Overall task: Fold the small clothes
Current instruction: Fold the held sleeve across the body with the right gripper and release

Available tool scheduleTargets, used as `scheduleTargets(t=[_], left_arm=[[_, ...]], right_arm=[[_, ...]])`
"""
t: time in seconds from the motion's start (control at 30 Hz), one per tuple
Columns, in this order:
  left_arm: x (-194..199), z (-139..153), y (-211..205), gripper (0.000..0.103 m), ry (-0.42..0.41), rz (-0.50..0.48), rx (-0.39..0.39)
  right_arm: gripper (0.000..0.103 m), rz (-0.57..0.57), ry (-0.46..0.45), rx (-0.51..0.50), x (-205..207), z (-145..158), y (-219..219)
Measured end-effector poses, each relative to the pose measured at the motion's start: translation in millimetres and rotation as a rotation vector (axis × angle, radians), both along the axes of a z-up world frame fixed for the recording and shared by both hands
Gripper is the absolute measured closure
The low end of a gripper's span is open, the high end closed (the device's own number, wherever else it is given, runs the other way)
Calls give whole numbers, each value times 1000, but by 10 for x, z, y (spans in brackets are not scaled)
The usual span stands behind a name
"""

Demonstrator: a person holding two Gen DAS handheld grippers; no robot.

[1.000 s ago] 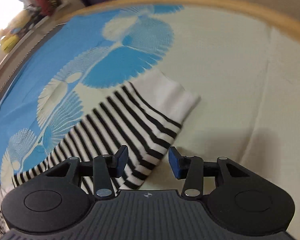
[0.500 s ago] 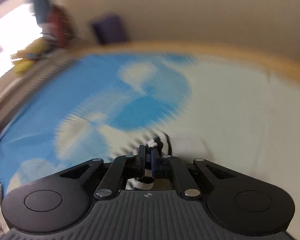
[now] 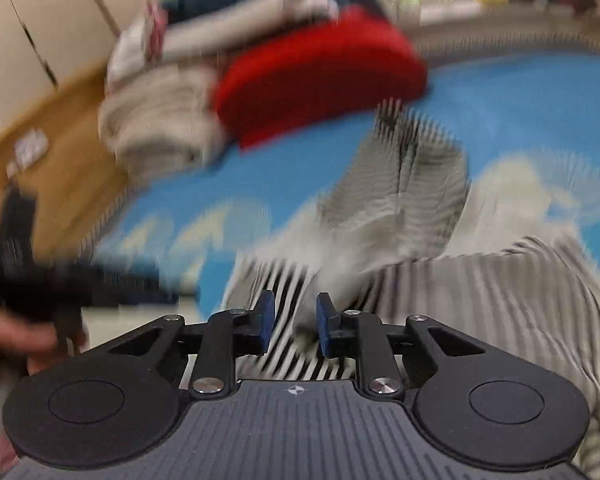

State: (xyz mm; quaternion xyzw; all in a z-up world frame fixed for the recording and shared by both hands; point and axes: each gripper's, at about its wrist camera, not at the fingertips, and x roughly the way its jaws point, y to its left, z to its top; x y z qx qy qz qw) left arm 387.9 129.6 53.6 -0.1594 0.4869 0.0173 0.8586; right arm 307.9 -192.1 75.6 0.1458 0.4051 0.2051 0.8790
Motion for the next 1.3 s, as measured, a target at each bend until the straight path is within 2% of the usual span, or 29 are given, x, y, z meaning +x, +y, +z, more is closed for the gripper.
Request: scheduleTargets(t=[0.1, 0.23, 0.3, 0.5, 0.8, 0.9, 0.97, 1.03, 1.17, 1.23, 1.3], left_arm=[[28, 0, 34, 65, 1, 13, -24], [73, -146, -38, 65, 38, 3, -15], [96, -252, -77, 65, 61, 3, -16], [154, -549, -210, 65, 120, -14, 17], [210, -988, -254, 65, 225, -15, -8], [226, -1091, -321, 72, 245, -20, 3], [225, -1061, -392, 97, 220, -30, 49], [197, -934, -446, 97, 167, -45, 102], [17, -572, -407, 98, 102, -17, 129], [-99, -482, -312, 98, 108, 29, 127], [-158, -533, -236, 96, 154, 61, 109]], right_arm=[[70, -125, 94, -57, 44, -10, -90], [69, -363, 183, 31, 146, -166, -485], [66, -444, 237, 1, 211, -265, -625], [65, -435, 251, -85, 376, -350, -840], [60, -516, 277, -43, 475, -266, -1226], [57, -522, 287, -41, 475, -270, -1284], [56, -526, 312, -36, 485, -323, -1295], [56, -529, 346, -35, 485, -394, -1290], [56, -570, 397, -37, 432, -514, -1264], [56, -593, 420, -39, 391, -583, -1248], [56, -597, 458, -56, 363, -682, -1219]])
